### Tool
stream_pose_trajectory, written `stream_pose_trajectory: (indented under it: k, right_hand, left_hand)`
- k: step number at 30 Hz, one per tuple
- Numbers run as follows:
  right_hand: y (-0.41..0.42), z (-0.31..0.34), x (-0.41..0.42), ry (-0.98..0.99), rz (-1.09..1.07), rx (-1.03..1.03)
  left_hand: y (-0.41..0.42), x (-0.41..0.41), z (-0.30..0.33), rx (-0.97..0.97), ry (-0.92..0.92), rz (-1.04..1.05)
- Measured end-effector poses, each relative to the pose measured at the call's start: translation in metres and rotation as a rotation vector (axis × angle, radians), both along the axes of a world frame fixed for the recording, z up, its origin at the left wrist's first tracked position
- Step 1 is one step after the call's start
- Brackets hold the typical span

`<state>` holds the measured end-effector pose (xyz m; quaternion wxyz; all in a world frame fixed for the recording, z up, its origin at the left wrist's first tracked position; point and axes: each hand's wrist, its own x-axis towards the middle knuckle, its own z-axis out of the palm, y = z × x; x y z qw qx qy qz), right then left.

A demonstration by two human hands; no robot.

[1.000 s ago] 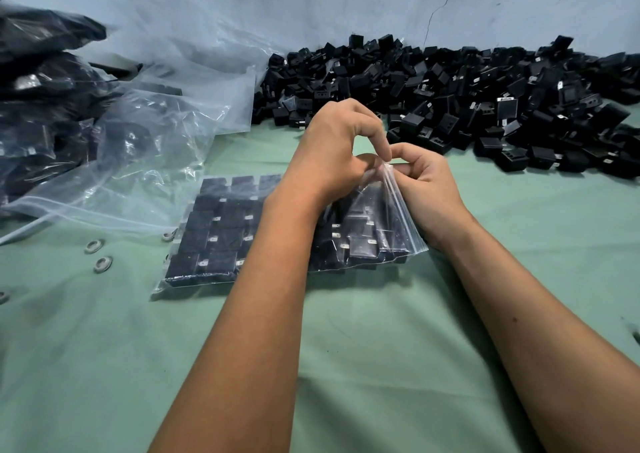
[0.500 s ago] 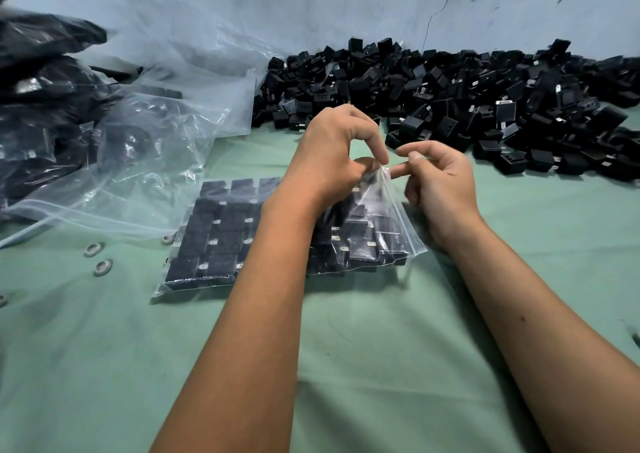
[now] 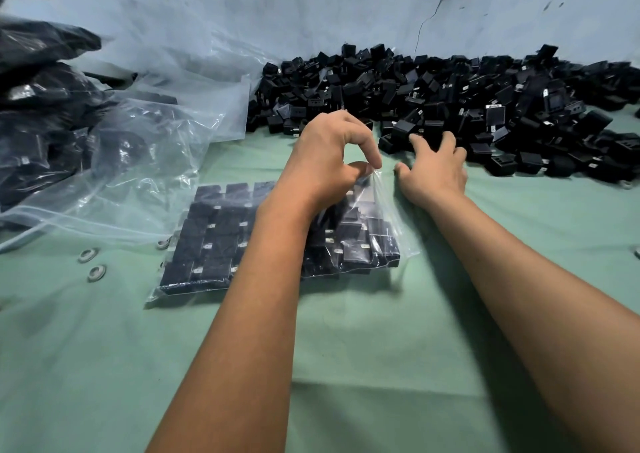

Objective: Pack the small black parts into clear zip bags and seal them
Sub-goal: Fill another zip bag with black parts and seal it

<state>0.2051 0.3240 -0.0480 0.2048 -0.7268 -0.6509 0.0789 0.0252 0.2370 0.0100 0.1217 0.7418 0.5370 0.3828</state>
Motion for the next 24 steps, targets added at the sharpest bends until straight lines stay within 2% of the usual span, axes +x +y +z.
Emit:
stream_pose_trajectory:
  k: [2, 8, 17, 20, 24]
  right_hand:
    - [0.003, -0.002, -0.002, 0.007, 0.024, 0.047]
    - [-0.014, 0.000, -0.002, 0.194, 0.114, 0.250]
    - [-0.046, 0.002, 0.016, 1.104, 0.437, 0.152]
    - [-0.048, 0.009, 0.023, 1.138, 0.616, 0.044]
    - [-0.050, 0.015, 0.012, 1.009, 0.765, -0.067]
  left_hand:
    - [0.000, -0.001, 0.000, -0.005, -0.007, -0.001]
    - [-0.002, 0.000, 0.000, -0.019, -0.022, -0.004]
    - [-0.003, -0.005, -0.002, -0.003, -0.053, -0.005]
    - [-0.001, -0.007, -0.003, -0.004, -0.058, -0.004]
    - [0.000, -0.007, -0.003, 0.011, -0.054, 0.000]
